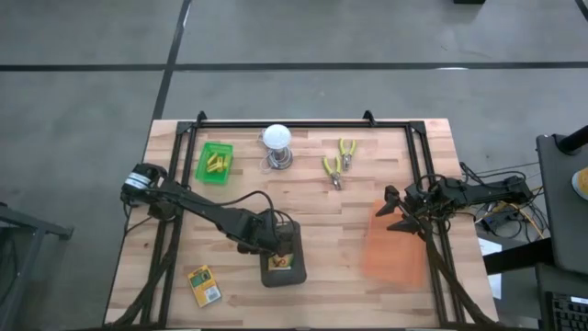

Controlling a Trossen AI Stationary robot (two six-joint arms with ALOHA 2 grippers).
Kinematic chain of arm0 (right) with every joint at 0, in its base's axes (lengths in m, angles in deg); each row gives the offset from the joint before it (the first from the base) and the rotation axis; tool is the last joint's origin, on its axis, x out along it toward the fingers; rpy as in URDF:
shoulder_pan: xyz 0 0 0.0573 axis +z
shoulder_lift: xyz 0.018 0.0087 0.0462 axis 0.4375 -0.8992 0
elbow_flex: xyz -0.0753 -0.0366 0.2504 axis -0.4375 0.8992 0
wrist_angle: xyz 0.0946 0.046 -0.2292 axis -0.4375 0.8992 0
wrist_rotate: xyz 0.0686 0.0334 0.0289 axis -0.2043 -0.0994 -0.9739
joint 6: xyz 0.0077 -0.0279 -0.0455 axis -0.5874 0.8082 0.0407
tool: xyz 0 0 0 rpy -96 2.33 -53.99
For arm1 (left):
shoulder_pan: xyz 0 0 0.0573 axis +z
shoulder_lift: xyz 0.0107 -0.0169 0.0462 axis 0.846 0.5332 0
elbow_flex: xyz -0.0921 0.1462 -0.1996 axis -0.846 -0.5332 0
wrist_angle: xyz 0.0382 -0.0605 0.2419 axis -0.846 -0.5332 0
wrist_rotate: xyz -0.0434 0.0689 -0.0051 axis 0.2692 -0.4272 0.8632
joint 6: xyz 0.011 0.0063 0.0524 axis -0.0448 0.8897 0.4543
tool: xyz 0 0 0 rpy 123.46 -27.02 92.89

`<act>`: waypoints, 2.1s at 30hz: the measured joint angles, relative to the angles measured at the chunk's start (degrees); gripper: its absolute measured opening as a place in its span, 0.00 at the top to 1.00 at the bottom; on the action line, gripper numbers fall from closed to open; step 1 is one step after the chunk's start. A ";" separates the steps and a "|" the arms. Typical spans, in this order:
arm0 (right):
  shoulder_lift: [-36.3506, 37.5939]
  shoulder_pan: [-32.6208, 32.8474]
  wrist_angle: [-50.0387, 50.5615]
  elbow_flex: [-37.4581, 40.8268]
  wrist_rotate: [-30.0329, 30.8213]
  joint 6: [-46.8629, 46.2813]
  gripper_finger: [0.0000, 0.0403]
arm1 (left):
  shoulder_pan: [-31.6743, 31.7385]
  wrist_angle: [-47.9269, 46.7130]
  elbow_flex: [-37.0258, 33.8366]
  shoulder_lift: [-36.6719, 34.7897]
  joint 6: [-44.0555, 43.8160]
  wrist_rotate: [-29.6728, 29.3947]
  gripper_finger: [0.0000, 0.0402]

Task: Pick & Place School Supplies
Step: Put the yellow crayon box into the black bin

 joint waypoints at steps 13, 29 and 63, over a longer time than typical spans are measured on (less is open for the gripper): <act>0.00 0.01 0.00 0.00 0.00 0.00 0.35 | 0.02 2.00 0.00 0.02 0.14 -0.07 0.11; -0.02 0.01 0.00 0.00 -0.02 0.00 0.34 | 0.04 3.24 0.00 0.13 1.93 -0.17 0.11; -0.07 0.02 0.00 0.00 0.00 0.00 0.36 | 0.42 0.89 -0.02 0.02 2.19 -0.66 0.11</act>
